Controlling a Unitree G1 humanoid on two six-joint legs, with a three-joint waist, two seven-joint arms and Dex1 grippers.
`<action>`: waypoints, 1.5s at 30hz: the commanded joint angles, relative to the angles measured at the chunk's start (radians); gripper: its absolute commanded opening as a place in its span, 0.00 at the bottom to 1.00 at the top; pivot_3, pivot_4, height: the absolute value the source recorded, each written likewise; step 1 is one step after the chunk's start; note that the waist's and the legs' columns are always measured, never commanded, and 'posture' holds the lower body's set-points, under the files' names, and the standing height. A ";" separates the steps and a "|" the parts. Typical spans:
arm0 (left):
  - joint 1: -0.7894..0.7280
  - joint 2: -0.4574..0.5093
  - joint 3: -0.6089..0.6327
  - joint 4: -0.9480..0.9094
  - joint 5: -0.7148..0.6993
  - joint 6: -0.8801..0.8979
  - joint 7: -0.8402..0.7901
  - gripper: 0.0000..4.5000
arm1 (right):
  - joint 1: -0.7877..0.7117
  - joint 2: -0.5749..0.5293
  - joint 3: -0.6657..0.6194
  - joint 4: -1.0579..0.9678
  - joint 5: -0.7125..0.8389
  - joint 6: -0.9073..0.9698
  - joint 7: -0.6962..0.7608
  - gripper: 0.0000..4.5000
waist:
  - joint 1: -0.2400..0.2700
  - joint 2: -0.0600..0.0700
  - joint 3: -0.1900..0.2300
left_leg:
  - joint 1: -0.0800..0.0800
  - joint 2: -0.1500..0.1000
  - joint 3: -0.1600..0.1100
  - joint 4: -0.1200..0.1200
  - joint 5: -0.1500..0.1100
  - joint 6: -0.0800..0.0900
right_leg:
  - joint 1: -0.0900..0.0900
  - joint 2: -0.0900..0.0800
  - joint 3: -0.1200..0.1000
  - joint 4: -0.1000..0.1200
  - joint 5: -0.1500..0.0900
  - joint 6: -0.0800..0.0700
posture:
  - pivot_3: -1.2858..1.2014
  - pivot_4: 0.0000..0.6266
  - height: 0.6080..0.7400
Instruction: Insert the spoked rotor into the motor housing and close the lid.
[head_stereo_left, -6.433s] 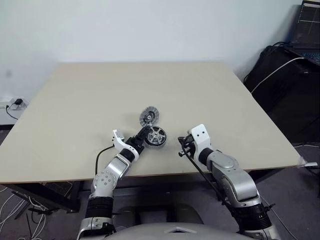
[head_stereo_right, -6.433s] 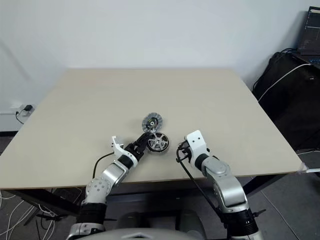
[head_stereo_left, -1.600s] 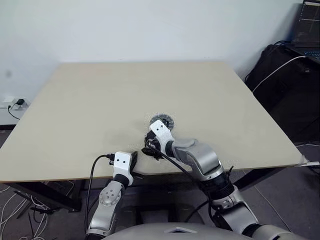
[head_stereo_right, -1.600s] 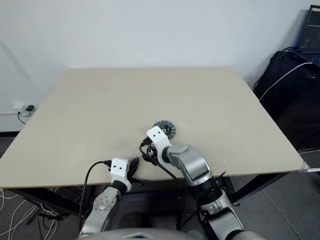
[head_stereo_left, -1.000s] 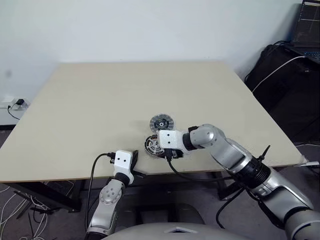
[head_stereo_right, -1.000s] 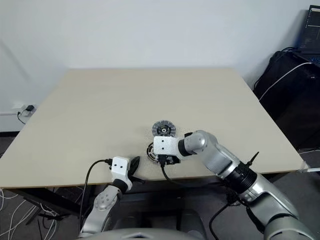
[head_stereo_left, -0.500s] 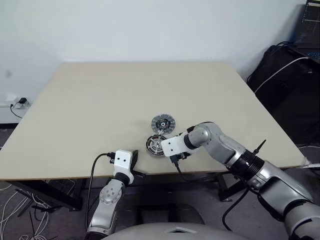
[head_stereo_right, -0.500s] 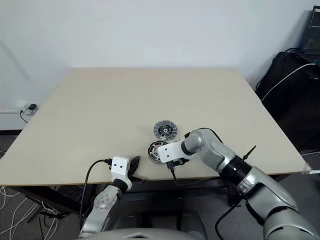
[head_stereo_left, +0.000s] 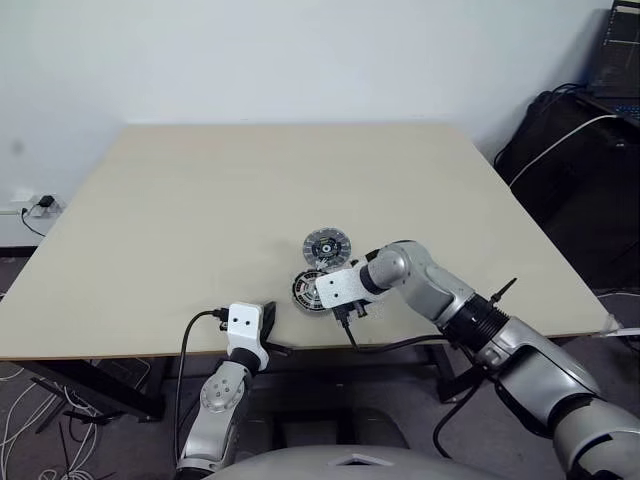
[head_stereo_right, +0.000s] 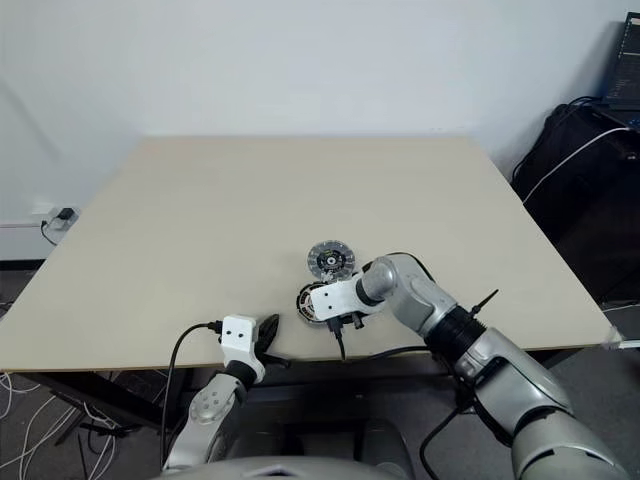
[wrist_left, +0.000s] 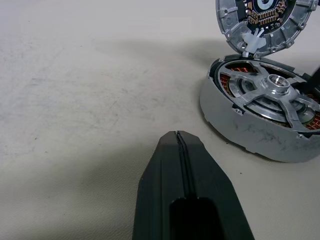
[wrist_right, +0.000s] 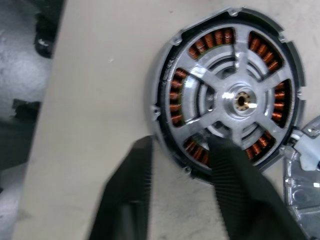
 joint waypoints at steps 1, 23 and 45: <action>-0.008 -0.014 0.003 -0.014 -0.010 -0.027 0.004 0.00 | -0.016 0.006 -0.025 0.007 -0.017 -0.013 0.001 0.16 | -0.004 0.000 0.000 | 0.000 0.000 0.000 0.000 0.000 0.000 | 0.000 0.000 0.000 0.000 0.000 0.000 | 0.52 0.00 1.00; -0.020 -0.022 -0.001 -0.001 -0.017 -0.023 -0.004 0.00 | 0.090 0.041 -0.121 -0.184 0.086 0.240 0.063 0.02 | 0.002 0.001 -0.001 | -0.001 0.000 0.000 0.000 0.000 0.001 | -0.001 -0.001 0.000 0.000 0.001 -0.001 | 0.52 0.00 1.00; -0.006 -0.016 -0.002 -0.015 -0.017 -0.017 -0.011 0.00 | 0.074 0.227 -0.192 -0.113 0.122 0.546 -0.208 0.18 | -0.013 0.001 -0.001 | 0.002 0.003 0.000 0.001 0.003 -0.003 | -0.001 -0.011 -0.019 0.002 0.007 0.000 | 0.52 0.00 1.00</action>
